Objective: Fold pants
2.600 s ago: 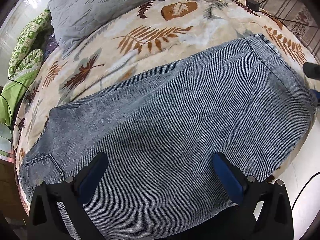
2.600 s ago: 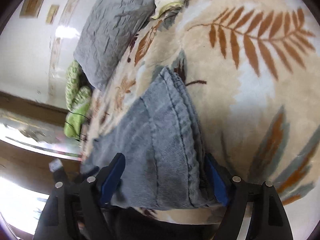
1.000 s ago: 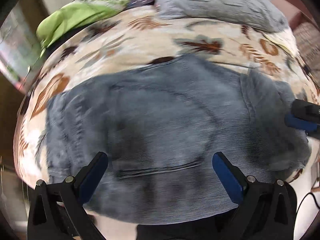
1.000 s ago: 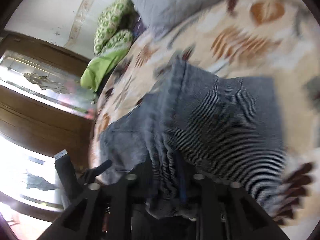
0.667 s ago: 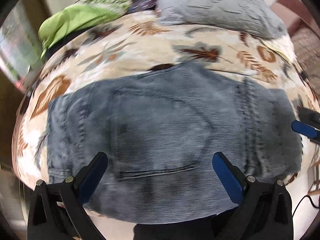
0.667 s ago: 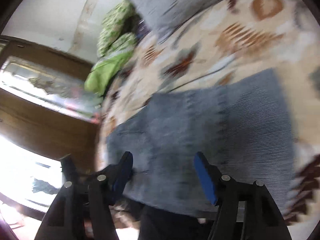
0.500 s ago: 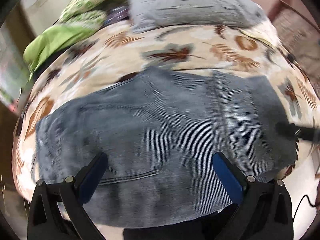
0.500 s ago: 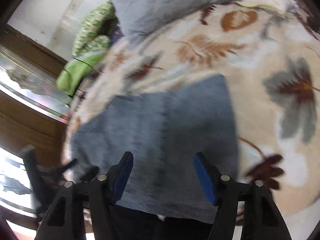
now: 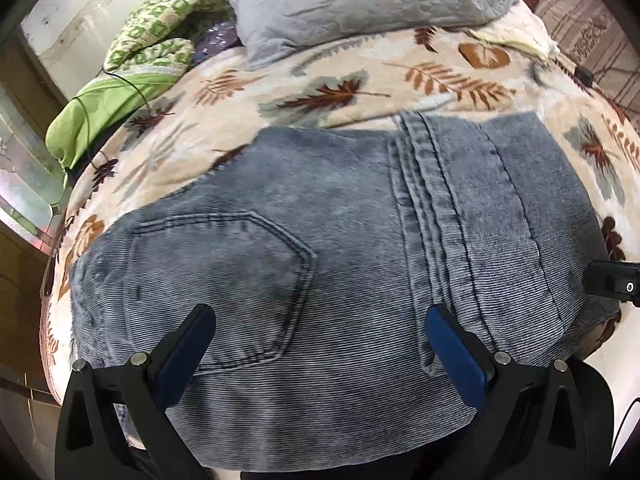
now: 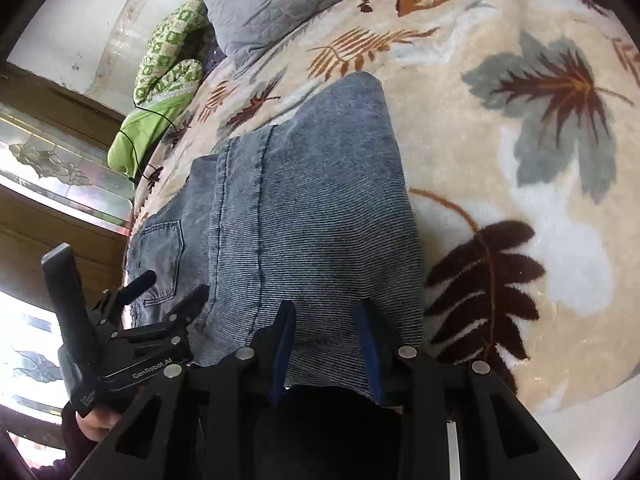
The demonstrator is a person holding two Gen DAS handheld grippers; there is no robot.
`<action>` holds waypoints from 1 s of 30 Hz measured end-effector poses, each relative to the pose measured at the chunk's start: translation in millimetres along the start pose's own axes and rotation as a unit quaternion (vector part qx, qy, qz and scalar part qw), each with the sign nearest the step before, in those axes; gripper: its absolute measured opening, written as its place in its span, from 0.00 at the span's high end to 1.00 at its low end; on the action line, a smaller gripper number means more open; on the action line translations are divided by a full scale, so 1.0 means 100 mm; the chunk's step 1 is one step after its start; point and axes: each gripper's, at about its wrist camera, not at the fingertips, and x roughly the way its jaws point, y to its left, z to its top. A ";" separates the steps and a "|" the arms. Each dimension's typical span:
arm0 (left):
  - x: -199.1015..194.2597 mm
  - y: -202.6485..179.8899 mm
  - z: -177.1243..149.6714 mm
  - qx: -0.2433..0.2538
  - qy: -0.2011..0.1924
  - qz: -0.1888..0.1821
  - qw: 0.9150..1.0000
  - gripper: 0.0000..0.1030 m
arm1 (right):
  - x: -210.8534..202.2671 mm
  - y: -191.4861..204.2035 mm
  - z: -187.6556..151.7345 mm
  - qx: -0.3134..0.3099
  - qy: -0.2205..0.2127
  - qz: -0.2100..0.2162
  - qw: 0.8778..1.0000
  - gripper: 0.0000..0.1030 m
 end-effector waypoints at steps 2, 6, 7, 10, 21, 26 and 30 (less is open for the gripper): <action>-0.06 0.06 0.00 -0.007 -0.008 0.003 1.000 0.00 | -0.04 0.11 0.03 -0.023 -0.007 -0.021 0.999 0.67; -0.17 0.21 -0.01 -0.022 -0.022 0.004 0.999 0.00 | -0.07 0.37 0.20 -0.056 -0.031 -0.043 0.997 0.67; -0.19 0.24 -0.01 -0.026 -0.024 0.004 0.999 0.00 | -0.04 0.43 0.25 -0.061 -0.031 -0.049 0.996 0.67; -0.25 0.36 -0.05 -0.037 -0.029 0.004 0.999 0.00 | 0.09 0.56 0.37 -0.068 -0.029 -0.059 0.996 0.67; -0.32 0.90 -0.20 -0.087 -0.037 0.016 0.995 0.00 | 0.53 0.87 0.41 -0.091 -0.023 -0.124 0.988 0.64; -0.34 1.12 -0.30 -0.114 -0.037 0.022 0.993 0.00 | 0.52 0.92 0.28 -0.107 -0.024 -0.143 0.984 0.64; -0.39 1.26 -0.40 -0.127 -0.040 0.030 0.991 0.00 | 0.51 0.97 0.19 -0.114 -0.026 -0.155 0.981 0.64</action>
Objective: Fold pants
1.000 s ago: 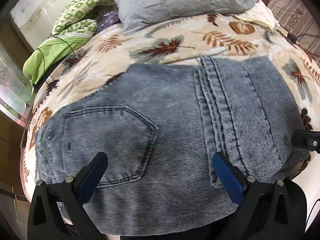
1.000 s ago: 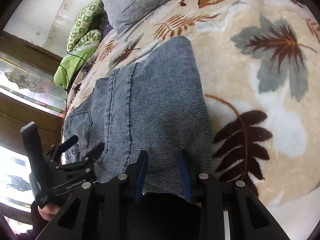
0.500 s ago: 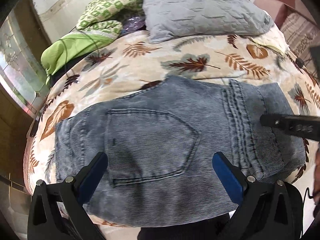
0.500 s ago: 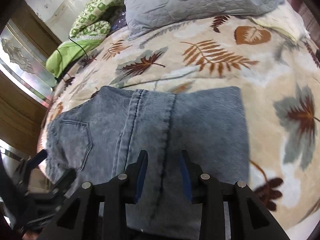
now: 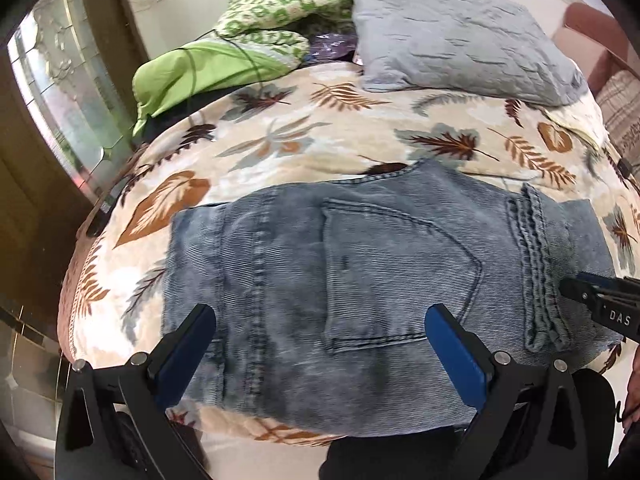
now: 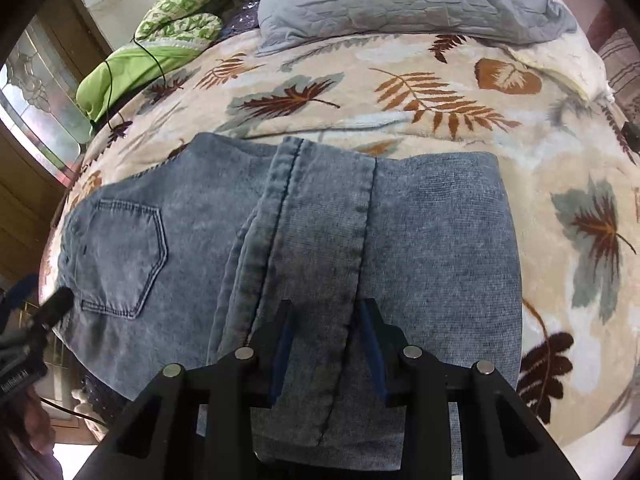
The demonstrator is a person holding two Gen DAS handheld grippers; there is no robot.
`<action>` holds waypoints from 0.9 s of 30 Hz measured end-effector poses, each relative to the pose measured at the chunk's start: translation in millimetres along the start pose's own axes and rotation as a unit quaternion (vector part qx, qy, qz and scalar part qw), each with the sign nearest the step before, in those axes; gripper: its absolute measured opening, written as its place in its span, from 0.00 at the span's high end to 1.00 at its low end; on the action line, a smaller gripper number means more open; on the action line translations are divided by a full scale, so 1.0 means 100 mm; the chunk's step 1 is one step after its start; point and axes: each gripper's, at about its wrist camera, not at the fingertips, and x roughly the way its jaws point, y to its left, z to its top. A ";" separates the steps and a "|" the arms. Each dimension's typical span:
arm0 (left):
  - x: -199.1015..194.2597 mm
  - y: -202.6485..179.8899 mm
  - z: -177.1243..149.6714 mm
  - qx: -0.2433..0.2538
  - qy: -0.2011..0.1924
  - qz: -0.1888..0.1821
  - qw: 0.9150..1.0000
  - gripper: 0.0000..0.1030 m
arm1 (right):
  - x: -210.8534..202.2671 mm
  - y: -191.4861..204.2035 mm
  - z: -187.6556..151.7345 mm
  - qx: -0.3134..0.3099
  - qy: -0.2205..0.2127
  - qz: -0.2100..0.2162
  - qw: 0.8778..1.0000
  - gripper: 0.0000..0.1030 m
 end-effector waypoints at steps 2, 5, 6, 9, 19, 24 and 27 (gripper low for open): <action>-0.03 0.08 -0.03 -0.006 -0.002 0.003 1.000 0.00 | -0.03 0.03 -0.02 -0.001 0.002 0.000 1.000 0.63; -0.06 0.19 -0.08 -0.017 -0.003 0.009 1.000 0.00 | -0.12 0.13 -0.07 -0.011 0.000 0.007 1.000 0.63; -0.07 0.24 -0.10 -0.020 -0.004 0.010 1.000 0.00 | -0.15 0.19 -0.10 -0.019 -0.005 0.011 1.000 0.63; -0.10 0.35 -0.14 -0.031 -0.005 0.015 0.999 0.00 | -0.23 0.37 -0.15 -0.043 -0.013 0.026 0.999 0.63; -0.20 0.72 -0.27 -0.062 -0.011 0.031 0.998 0.00 | -0.28 0.87 -0.26 -0.091 -0.011 0.061 0.994 0.63; -0.18 0.91 -0.34 -0.078 -0.006 0.041 0.996 0.00 | -0.25 1.06 -0.33 -0.110 -0.002 0.069 0.992 0.63; -0.13 1.01 -0.36 -0.087 -0.002 0.047 0.995 0.00 | -0.25 1.12 -0.34 -0.118 -0.002 0.072 0.990 0.63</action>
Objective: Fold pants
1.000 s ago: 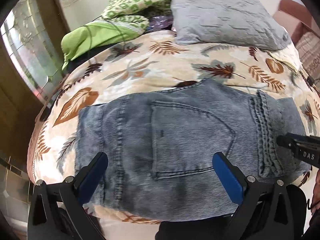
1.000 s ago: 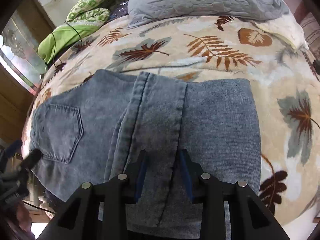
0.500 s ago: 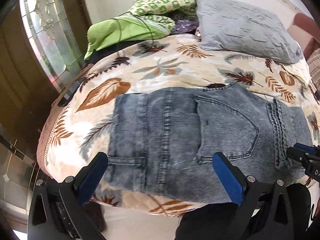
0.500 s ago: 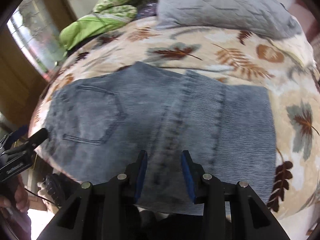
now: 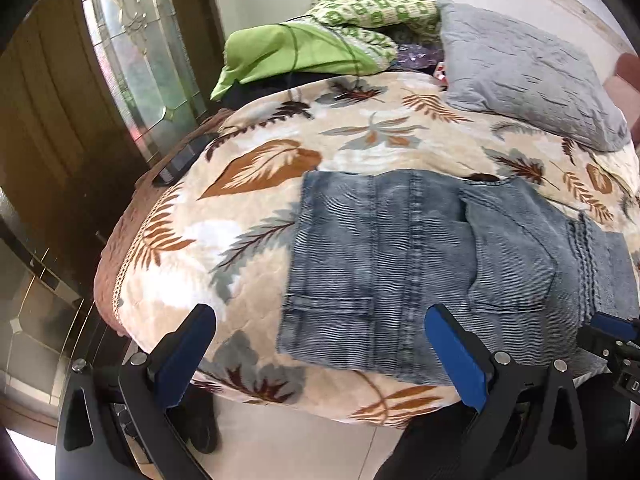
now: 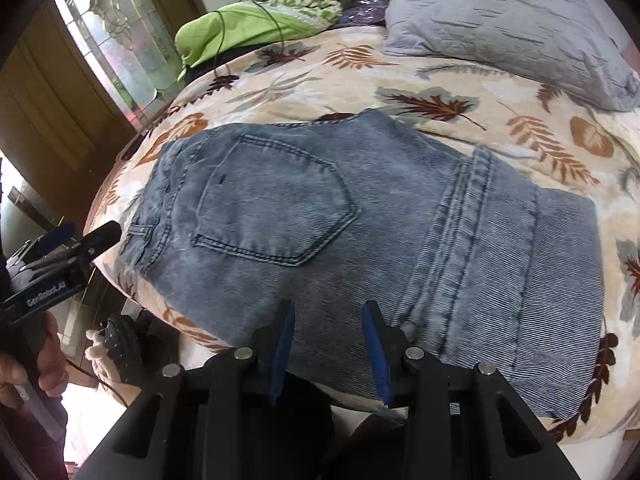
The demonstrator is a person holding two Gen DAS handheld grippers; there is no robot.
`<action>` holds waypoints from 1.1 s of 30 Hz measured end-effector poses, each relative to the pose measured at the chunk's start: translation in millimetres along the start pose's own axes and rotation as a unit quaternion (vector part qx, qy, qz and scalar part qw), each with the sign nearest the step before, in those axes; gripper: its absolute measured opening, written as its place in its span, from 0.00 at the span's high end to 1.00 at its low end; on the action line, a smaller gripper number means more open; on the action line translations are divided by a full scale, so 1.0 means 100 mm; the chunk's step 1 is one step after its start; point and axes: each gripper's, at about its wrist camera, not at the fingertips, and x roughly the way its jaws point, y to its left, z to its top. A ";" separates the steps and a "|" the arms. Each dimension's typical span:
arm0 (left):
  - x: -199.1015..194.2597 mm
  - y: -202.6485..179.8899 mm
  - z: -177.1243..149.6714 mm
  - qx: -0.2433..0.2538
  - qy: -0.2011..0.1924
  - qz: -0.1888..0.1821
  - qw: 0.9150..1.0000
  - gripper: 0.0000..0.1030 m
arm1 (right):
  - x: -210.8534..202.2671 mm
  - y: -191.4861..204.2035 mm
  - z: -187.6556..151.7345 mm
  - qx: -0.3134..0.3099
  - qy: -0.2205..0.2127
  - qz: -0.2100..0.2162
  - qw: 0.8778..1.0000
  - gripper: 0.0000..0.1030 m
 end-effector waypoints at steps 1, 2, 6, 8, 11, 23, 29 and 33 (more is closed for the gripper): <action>0.02 0.03 0.00 -0.003 0.001 0.003 1.000 0.00 | 0.00 0.00 0.01 -0.002 0.000 0.001 1.000 0.63; 0.03 0.06 -0.01 -0.006 0.003 0.005 1.000 0.00 | 0.01 0.01 0.01 -0.003 0.000 0.003 1.000 0.63; 0.07 0.14 -0.01 -0.014 0.006 0.010 1.000 0.00 | 0.01 0.03 0.01 -0.003 -0.002 0.006 1.000 0.62; 0.09 0.15 -0.02 -0.016 0.008 0.013 1.000 0.00 | 0.01 0.03 0.01 -0.001 -0.002 0.008 1.000 0.63; 0.12 0.18 -0.02 -0.019 0.012 0.015 1.000 0.00 | 0.02 0.03 0.01 0.001 -0.001 0.013 1.000 0.63; 0.27 0.24 -0.07 -0.025 0.029 0.020 0.999 0.00 | 0.10 0.05 0.02 0.002 0.002 0.024 1.000 0.62; 0.34 0.30 -0.12 -0.032 0.040 0.021 0.998 0.00 | 0.14 0.09 0.02 -0.002 0.004 0.027 1.000 0.62; 0.36 0.34 -0.13 -0.036 0.042 0.018 0.998 0.00 | 0.16 0.11 0.01 -0.003 0.007 0.027 1.000 0.62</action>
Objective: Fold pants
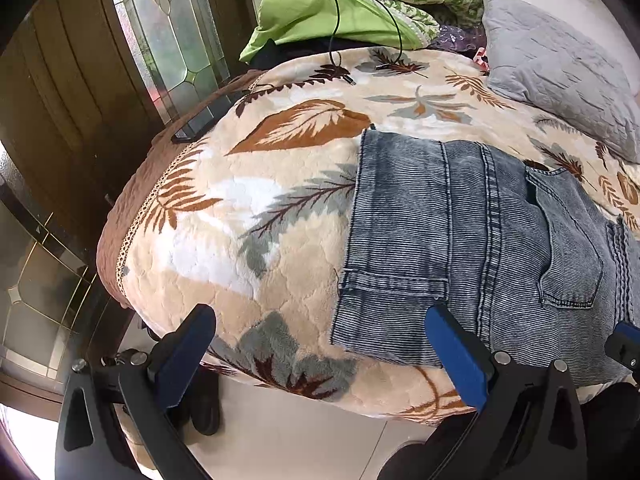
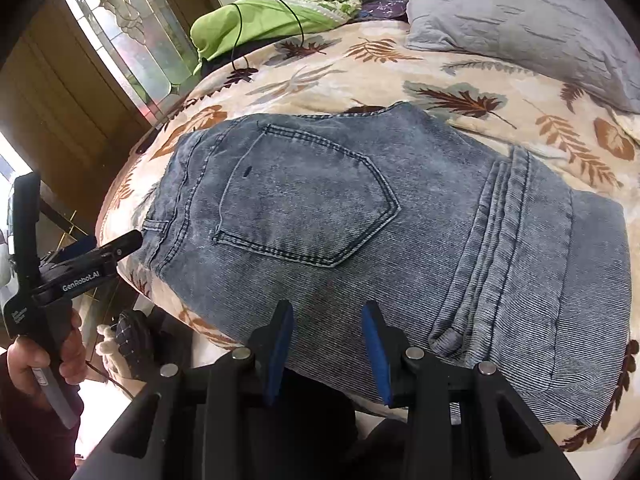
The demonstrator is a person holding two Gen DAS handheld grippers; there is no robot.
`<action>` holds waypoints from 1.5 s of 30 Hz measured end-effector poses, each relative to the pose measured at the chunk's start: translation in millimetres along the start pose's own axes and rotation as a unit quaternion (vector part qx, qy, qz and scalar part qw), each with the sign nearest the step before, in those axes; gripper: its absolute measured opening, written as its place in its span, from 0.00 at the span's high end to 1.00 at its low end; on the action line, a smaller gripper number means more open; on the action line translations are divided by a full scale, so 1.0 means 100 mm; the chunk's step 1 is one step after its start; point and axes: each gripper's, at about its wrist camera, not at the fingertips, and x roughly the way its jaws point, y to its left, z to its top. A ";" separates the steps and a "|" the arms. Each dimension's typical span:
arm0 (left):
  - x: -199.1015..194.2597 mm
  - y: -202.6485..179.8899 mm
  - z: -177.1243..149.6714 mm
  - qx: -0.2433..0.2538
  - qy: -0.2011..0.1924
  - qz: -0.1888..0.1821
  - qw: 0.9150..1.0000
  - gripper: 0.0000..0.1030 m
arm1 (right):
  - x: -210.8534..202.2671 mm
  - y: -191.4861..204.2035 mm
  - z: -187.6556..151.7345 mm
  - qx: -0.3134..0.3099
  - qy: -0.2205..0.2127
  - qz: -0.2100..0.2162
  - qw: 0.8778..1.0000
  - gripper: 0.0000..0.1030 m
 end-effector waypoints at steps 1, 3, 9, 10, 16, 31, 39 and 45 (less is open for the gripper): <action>0.01 0.01 0.00 -0.001 0.001 -0.003 1.000 0.00 | 0.01 0.00 0.00 0.000 0.001 0.000 1.000 0.62; 0.05 0.06 -0.02 -0.007 0.008 -0.015 1.000 0.00 | 0.02 0.01 -0.01 0.000 0.003 0.000 1.000 0.63; 0.16 0.32 -0.17 -0.037 0.029 -0.048 0.998 0.00 | 0.03 0.01 -0.01 0.000 0.005 -0.001 1.000 0.63; 0.17 0.36 -0.19 -0.044 0.031 -0.058 0.997 0.00 | 0.04 0.01 -0.01 0.001 0.005 -0.001 1.000 0.62; 0.18 0.48 -0.25 -0.082 0.041 -0.141 0.986 0.00 | 0.09 0.06 -0.02 -0.003 0.010 0.000 1.000 0.63; 0.38 0.32 -0.30 -0.130 0.061 -0.277 0.950 0.12 | 0.08 0.06 -0.04 -0.001 0.008 0.001 1.000 0.63; 0.43 0.34 -0.24 -0.159 0.046 -0.320 0.933 0.22 | 0.11 0.07 -0.05 -0.003 0.012 0.004 1.000 0.62; 0.42 0.32 -0.28 -0.167 0.040 -0.323 0.931 0.28 | 0.10 0.04 -0.03 0.003 0.009 0.004 1.000 0.63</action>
